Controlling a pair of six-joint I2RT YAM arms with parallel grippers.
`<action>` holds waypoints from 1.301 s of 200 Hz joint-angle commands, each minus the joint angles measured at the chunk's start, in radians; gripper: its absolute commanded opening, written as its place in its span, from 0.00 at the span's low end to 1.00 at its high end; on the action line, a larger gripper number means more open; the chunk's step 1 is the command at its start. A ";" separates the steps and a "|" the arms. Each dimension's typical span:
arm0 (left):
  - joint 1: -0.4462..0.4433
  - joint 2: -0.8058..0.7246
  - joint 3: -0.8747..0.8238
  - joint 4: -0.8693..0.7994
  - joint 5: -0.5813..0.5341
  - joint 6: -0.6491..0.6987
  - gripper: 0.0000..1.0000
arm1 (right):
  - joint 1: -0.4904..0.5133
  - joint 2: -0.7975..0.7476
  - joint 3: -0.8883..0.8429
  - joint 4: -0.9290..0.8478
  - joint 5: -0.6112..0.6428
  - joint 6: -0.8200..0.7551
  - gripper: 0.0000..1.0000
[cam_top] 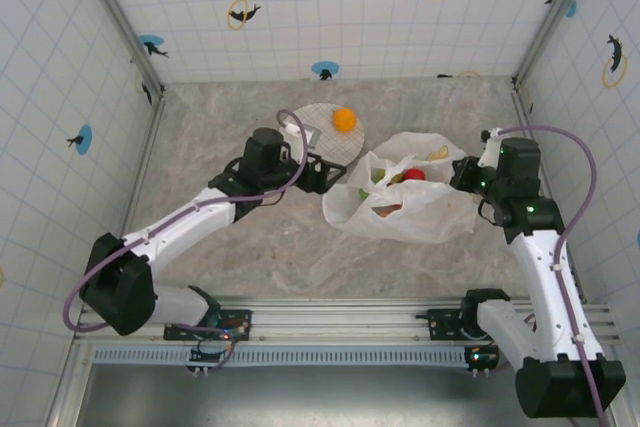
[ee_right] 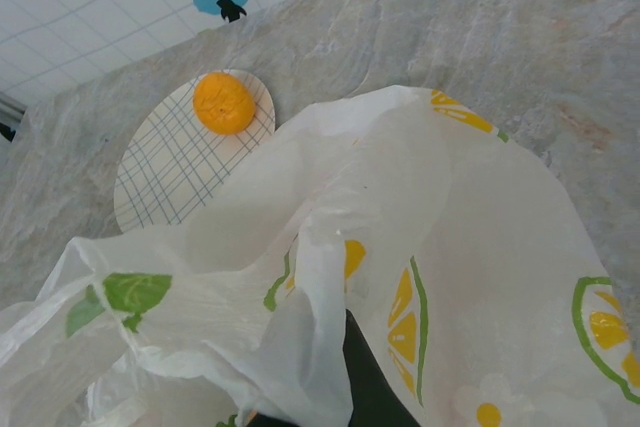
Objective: Place the fruits into the plastic bag
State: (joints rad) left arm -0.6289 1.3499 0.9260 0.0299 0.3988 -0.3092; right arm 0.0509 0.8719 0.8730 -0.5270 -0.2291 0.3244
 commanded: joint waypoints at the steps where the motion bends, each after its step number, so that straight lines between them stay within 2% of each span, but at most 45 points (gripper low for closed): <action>1: 0.041 0.036 0.042 -0.022 -0.155 -0.045 0.91 | -0.011 -0.007 0.028 -0.011 -0.007 0.008 0.00; 37: 0.060 0.181 0.157 -0.027 -0.308 -0.022 0.92 | -0.011 -0.018 -0.020 0.053 -0.083 0.062 0.00; 84: 0.064 0.466 0.365 -0.043 -0.391 0.021 0.92 | 0.001 -0.036 -0.089 0.145 -0.147 0.131 0.00; 128: 0.064 0.697 0.560 -0.055 -0.398 0.032 0.94 | 0.023 -0.036 -0.097 0.147 -0.171 0.130 0.00; 168: 0.062 0.864 0.726 -0.068 -0.409 0.118 0.95 | 0.024 -0.027 -0.095 0.145 -0.170 0.116 0.00; 208: 0.062 1.041 0.933 -0.114 -0.468 0.155 0.97 | 0.022 -0.019 -0.092 0.142 -0.167 0.105 0.00; 260: 0.053 1.174 1.098 -0.139 -0.513 0.225 0.98 | 0.021 -0.019 -0.091 0.124 -0.164 0.092 0.00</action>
State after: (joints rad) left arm -0.5724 2.4748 1.9553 -0.0731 -0.0731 -0.1501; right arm 0.0711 0.8524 0.7914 -0.4171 -0.3878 0.4316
